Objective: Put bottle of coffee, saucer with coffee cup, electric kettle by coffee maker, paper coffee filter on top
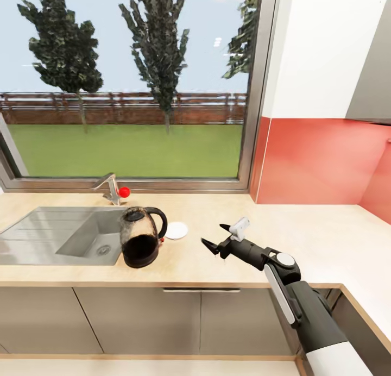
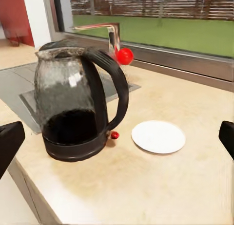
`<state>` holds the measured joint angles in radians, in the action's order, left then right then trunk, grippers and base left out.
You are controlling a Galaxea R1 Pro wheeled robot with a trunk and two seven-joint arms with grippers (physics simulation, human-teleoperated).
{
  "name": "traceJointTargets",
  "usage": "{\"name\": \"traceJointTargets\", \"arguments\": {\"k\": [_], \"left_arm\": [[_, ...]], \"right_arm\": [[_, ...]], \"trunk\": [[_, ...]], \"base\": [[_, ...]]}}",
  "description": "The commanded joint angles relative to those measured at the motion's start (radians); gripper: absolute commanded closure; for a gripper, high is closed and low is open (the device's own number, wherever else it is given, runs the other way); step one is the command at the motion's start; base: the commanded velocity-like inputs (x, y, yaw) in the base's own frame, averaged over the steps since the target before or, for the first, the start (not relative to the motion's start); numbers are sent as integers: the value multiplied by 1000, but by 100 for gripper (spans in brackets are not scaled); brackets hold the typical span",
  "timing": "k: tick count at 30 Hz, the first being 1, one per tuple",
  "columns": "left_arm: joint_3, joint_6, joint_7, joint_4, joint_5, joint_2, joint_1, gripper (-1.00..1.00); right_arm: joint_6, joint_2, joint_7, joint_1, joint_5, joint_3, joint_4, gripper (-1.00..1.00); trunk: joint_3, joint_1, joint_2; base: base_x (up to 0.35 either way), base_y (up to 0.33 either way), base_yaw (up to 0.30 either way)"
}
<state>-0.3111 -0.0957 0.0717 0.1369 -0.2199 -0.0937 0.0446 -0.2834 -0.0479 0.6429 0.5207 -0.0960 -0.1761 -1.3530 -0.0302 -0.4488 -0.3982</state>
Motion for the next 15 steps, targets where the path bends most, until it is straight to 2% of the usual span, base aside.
{"name": "traceJointTargets", "arguments": {"k": [1,7,15], "left_arm": [[-6,-2,2,1,-10,1,0,-100],[-6,-2,2,1,-10,4,0,-100],[-4,-3,3,1,-11,6,0,-100]], "right_arm": [[-9,-1,0,1,-10,-1,0,-100],[-10,-1,0,1,-10,-2,0,-100],[-10,-1,0,1,-11,0,52,-100]], "trunk": [[-2,-1,-2],[-2,-1,-2],[-2,-1,-2]], "base": [[331,0,0],[281,0,0],[17,0,227]]}}
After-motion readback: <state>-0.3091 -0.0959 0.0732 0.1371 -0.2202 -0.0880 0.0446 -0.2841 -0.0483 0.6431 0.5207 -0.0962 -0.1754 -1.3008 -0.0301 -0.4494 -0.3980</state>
